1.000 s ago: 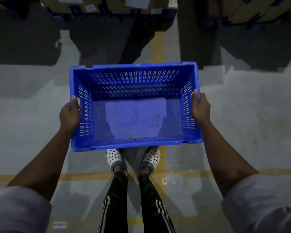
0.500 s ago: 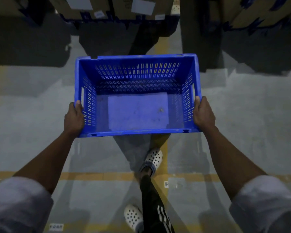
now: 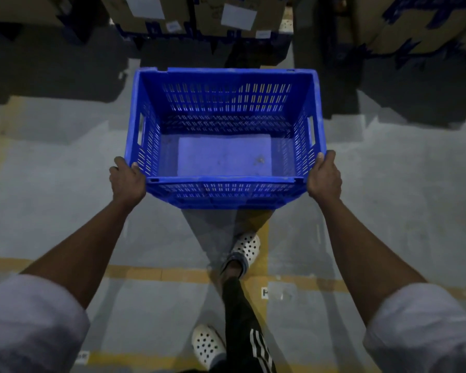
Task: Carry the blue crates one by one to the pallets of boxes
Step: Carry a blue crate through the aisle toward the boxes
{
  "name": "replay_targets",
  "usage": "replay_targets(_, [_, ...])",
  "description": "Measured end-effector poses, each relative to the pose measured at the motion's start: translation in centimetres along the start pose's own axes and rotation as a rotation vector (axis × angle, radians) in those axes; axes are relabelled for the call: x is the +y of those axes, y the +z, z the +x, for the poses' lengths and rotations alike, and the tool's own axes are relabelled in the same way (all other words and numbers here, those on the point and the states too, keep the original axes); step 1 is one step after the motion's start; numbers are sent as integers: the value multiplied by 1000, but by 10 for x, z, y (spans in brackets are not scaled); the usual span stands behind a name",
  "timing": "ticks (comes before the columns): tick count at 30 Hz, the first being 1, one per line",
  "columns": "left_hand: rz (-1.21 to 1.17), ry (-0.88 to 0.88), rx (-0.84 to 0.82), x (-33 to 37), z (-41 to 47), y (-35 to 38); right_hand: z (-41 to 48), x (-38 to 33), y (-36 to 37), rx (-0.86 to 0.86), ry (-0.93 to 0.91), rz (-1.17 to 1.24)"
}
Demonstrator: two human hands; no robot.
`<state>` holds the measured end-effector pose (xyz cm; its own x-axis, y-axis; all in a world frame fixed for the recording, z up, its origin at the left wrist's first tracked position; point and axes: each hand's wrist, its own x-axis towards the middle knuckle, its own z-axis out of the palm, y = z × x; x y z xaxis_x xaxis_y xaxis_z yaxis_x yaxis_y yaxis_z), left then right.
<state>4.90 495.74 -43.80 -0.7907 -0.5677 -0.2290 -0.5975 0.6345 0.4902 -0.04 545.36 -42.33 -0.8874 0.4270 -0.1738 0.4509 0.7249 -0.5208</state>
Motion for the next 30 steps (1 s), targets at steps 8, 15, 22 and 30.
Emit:
replay_targets(8, [-32,22,13,4,11,-8,-7,11,-8,-34,-72,33])
replay_targets(15, [-72,11,7,18,0,1,0,13,-16,25,-42,50])
replay_targets(22, [-110,35,15,27,-7,-4,1,2,-26,4,-20,45])
replay_targets(30, [-101,40,56,20,-7,-1,-4,7,-16,37,-39,74])
